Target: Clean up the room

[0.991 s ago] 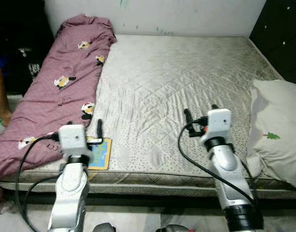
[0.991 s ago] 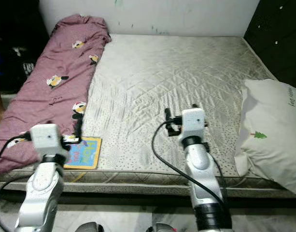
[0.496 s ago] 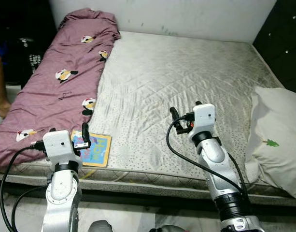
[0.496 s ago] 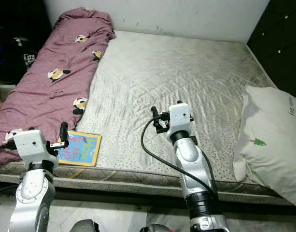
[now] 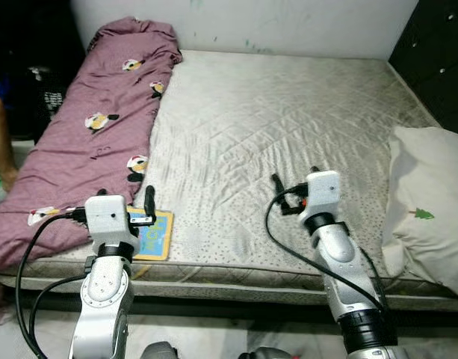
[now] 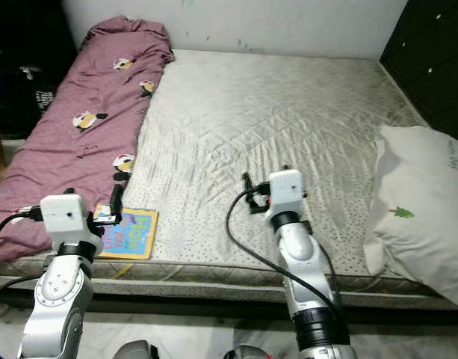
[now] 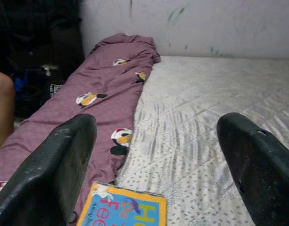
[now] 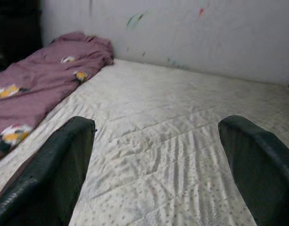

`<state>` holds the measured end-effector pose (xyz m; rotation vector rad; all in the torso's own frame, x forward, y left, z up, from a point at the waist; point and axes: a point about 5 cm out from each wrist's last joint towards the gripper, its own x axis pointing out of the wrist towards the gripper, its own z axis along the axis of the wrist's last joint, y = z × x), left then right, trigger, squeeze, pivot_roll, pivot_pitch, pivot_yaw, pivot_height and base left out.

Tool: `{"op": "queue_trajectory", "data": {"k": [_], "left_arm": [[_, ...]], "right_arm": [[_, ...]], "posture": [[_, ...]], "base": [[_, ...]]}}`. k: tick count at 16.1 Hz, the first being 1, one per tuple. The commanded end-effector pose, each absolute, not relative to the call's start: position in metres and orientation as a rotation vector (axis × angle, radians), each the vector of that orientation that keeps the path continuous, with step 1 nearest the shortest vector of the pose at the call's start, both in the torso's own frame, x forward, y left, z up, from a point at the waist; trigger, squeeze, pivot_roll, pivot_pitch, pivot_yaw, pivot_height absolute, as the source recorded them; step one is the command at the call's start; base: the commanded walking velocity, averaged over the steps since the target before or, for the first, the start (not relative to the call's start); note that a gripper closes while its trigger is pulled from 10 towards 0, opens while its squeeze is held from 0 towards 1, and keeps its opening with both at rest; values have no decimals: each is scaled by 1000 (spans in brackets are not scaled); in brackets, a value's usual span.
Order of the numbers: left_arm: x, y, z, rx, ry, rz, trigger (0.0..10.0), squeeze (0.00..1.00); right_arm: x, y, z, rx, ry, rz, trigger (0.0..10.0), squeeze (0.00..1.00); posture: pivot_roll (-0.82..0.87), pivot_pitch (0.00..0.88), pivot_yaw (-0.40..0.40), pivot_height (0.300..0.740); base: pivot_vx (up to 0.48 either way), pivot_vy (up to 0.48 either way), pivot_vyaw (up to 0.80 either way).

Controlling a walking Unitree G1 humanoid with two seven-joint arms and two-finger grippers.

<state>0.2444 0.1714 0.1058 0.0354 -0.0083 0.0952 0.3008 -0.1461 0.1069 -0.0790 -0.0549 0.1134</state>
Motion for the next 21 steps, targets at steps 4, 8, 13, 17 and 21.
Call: {"op": "queue_trajectory", "data": {"k": [4, 8, 13, 17, 21], "left_arm": [[253, 164, 105, 23, 15, 11, 10000, 0], [250, 162, 106, 10, 12, -9, 10000, 0], [249, 165, 109, 20, 2, -1, 10000, 0], [249, 164, 108, 19, 2, 6, 10000, 0], [250, 162, 108, 17, 3, 6, 10000, 0]], "right_arm": [[292, -158, 108, -82, -73, 45, 10000, 0], [288, -159, 107, -94, -67, 36, 10000, 0], [290, -155, 107, -107, -68, 53, 10000, 0], [292, -156, 108, -117, -68, 59, 10000, 0], [291, -157, 107, -122, -61, 61, 10000, 0]], "posture": [[-24, 51, 38, 740], [-13, 64, 28, 740], [-3, 70, 13, 740], [-15, 75, 9, 740], [-20, 75, 8, 740]], "base": [[0, 0, 0], [0, -179, 0], [0, -478, 0], [0, -480, 0], [0, -470, 0]]}}
